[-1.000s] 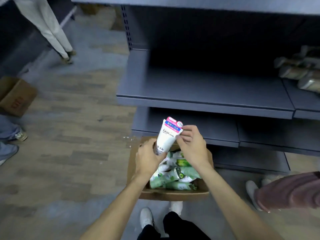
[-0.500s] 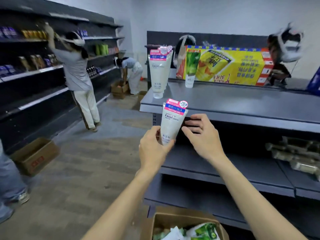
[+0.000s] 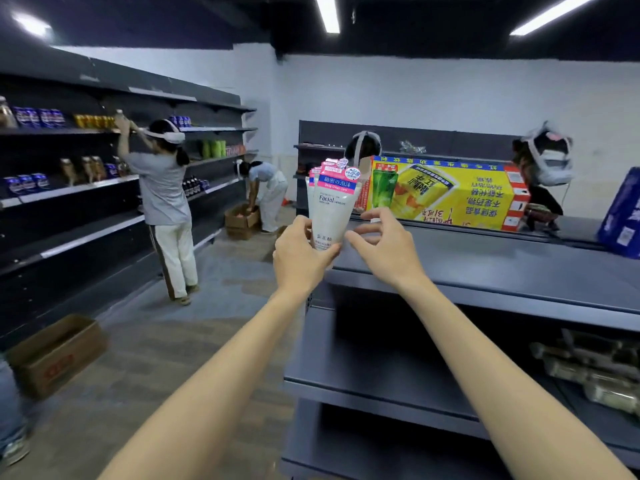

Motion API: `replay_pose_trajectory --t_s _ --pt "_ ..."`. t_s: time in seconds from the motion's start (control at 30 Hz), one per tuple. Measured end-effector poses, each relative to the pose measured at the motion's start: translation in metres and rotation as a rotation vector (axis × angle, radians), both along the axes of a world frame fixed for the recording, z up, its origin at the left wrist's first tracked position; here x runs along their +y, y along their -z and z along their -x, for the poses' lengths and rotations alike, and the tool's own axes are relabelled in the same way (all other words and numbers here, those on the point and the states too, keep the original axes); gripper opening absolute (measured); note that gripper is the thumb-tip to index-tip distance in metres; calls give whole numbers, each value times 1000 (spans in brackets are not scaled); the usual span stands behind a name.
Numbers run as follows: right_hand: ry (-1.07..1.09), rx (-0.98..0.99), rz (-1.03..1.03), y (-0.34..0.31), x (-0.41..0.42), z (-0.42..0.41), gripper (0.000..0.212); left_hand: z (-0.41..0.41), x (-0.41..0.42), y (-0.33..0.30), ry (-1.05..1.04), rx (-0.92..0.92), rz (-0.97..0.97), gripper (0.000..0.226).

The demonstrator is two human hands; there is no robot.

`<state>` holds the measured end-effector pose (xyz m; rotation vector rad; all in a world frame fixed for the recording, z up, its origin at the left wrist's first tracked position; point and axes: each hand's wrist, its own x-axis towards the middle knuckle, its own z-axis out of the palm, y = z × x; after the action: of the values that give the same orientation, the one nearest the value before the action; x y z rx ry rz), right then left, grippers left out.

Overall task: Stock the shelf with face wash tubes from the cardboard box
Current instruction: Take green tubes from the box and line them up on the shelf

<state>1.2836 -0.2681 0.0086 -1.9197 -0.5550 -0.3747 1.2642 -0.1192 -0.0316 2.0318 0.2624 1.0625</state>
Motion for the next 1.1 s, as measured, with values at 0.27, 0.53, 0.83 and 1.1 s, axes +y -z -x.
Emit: replay_pose_trajectory --t_s 0.27,0.53,0.83,1.1 --pt "4 56 38 15 7 -35 32 -35 12 11 -45 42 73 49" --pt "10 82 17 29 24 -55 33 -59 25 20 -39 21 69 47" --pt "97 86 -11 35 39 -66 33 -63 32 28 -17 -7 32 53" --pt "128 78 5 35 43 -69 33 -60 34 25 22 19 42 61"
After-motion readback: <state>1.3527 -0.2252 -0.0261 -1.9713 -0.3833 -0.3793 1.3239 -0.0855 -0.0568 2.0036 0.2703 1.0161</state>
